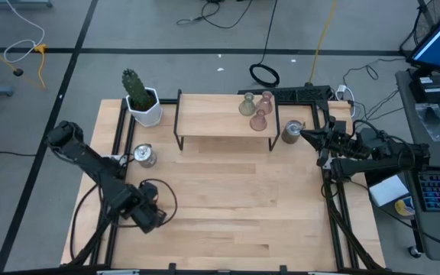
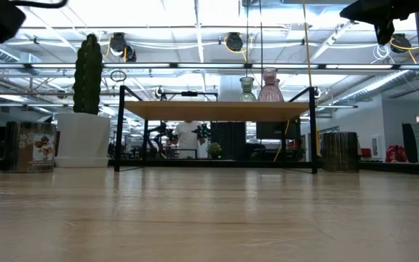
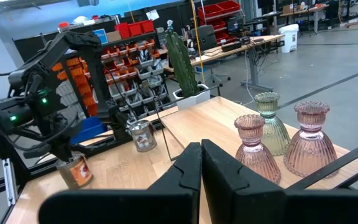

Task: Pick & Place candle stick holders
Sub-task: Put the orange scented candle on the shelf

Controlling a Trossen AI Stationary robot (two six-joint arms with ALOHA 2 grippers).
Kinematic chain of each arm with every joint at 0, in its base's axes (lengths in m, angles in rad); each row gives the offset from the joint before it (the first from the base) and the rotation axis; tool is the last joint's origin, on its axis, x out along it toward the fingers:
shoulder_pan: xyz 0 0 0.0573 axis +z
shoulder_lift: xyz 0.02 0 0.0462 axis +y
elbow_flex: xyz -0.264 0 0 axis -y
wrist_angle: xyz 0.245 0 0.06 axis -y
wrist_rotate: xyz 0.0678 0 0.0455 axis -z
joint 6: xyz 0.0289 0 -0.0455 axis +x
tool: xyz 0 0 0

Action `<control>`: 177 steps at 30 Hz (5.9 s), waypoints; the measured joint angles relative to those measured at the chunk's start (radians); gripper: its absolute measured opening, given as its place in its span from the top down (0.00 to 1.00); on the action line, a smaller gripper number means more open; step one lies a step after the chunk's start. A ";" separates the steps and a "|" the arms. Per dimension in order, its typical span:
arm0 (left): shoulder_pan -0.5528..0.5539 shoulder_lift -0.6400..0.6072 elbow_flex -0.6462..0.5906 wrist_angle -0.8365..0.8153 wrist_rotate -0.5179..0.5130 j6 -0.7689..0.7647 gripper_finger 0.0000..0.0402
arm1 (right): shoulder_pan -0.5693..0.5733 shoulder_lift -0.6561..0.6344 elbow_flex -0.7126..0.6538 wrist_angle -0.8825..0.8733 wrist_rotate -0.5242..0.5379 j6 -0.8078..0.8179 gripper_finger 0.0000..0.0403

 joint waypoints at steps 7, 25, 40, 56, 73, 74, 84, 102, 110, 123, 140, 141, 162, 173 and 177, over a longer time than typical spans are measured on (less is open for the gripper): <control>0.100 -0.001 0.001 0.002 -0.023 0.137 0.92 | 0.000 0.000 0.000 0.000 -0.001 0.000 0.99; 0.329 -0.002 0.065 0.020 -0.101 0.487 0.92 | 0.000 0.000 0.000 0.000 -0.001 0.000 0.99; 0.471 0.010 0.214 -0.097 -0.175 0.698 0.92 | 0.000 0.000 0.000 0.000 -0.002 0.000 0.99; 0.514 0.123 0.165 -0.014 -0.108 0.793 0.92 | 0.000 0.000 0.000 -0.001 -0.002 0.000 0.99; 0.486 0.115 0.166 -0.065 -0.089 0.737 0.92 | 0.000 0.000 0.000 -0.002 -0.002 -0.001 0.99; 0.486 0.115 0.166 -0.064 -0.089 0.737 0.92 | 0.000 0.000 0.000 -0.002 -0.002 -0.001 0.99; 0.487 0.131 0.166 -0.074 -0.096 0.746 0.92 | 0.000 0.000 0.000 -0.002 -0.002 -0.001 0.99; 0.488 0.164 0.167 -0.051 -0.041 0.739 0.92 | 0.000 0.000 0.000 -0.002 -0.002 -0.002 0.99; 0.492 0.167 0.164 -0.019 -0.052 0.744 0.92 | 0.000 0.000 0.000 -0.002 -0.002 -0.001 0.99; 0.499 0.166 0.164 -0.027 -0.032 0.775 0.92 | 0.000 0.000 0.000 -0.001 -0.002 0.000 0.99; 0.540 0.166 0.166 -0.032 0.048 0.811 0.92 | 0.000 0.000 0.000 -0.002 -0.002 -0.001 0.99; 0.540 0.166 0.166 -0.032 0.049 0.808 0.92 | 0.000 0.000 0.000 -0.002 -0.002 -0.002 0.99; 0.579 0.191 0.170 -0.039 0.096 0.833 0.90 | 0.000 0.000 -0.001 -0.004 -0.002 -0.001 0.99; 0.579 0.193 0.168 -0.029 0.077 0.835 0.82 | 0.000 0.000 -0.002 -0.033 -0.002 -0.003 0.99; 0.579 0.193 0.167 -0.027 0.075 0.842 0.82 | 0.000 0.000 -0.002 -0.032 -0.002 -0.004 0.99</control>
